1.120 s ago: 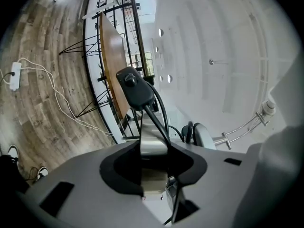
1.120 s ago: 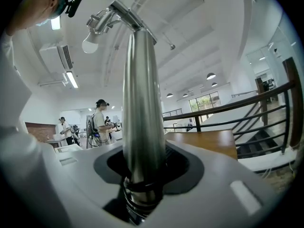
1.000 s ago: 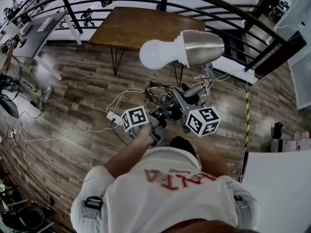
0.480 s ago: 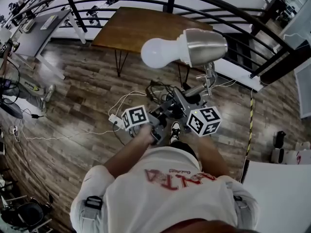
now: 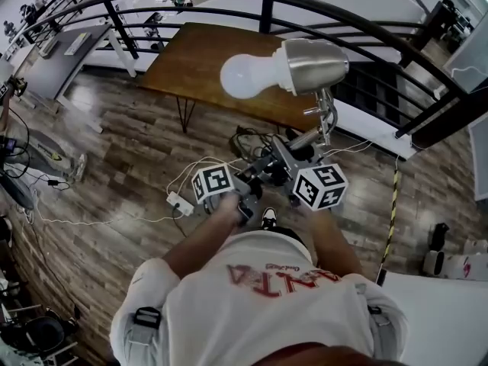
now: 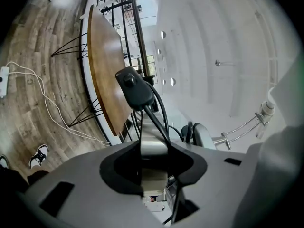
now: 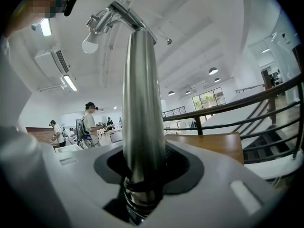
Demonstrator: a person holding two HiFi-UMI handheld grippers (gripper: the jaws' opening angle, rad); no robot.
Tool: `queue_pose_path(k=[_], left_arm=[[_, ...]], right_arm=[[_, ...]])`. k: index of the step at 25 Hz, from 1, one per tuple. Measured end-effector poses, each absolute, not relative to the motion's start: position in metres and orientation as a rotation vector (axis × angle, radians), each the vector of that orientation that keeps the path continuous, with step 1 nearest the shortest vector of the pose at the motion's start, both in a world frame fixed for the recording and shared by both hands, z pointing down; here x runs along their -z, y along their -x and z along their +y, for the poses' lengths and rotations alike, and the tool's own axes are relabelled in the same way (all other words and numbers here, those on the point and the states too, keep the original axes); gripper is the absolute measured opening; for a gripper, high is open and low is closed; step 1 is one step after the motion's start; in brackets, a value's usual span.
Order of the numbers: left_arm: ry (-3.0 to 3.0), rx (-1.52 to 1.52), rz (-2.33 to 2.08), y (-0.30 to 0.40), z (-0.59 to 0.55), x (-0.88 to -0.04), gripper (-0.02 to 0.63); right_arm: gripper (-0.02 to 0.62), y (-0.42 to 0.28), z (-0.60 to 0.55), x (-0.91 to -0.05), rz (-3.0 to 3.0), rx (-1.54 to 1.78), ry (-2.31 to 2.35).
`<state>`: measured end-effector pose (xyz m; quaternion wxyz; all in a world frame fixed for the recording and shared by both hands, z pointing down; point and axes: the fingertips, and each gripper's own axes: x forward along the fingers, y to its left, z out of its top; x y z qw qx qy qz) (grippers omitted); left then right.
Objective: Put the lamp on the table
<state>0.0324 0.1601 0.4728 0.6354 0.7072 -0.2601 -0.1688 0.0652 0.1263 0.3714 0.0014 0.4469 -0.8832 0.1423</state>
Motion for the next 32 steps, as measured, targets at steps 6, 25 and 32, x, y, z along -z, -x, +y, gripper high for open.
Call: queue_pose_path(k=[6, 25, 32], left_arm=[[-1.611, 0.38, -0.617, -0.071, 0.11, -0.471, 0.149], [-1.563, 0.375, -0.678, -0.12, 0.027, -0.493, 0.149], [-1.536, 0.378, -0.653, -0.109, -0.018, -0.506, 0.149]], right_arm=[[0.165, -0.105, 0.075, -0.37, -2.788, -0.472, -1.393], [0.165, -0.156, -0.015, -0.396, -2.812, -0.56, -1.318], [0.165, -0.143, -0.061, -0.41, -2.766, -0.573, -1.33]])
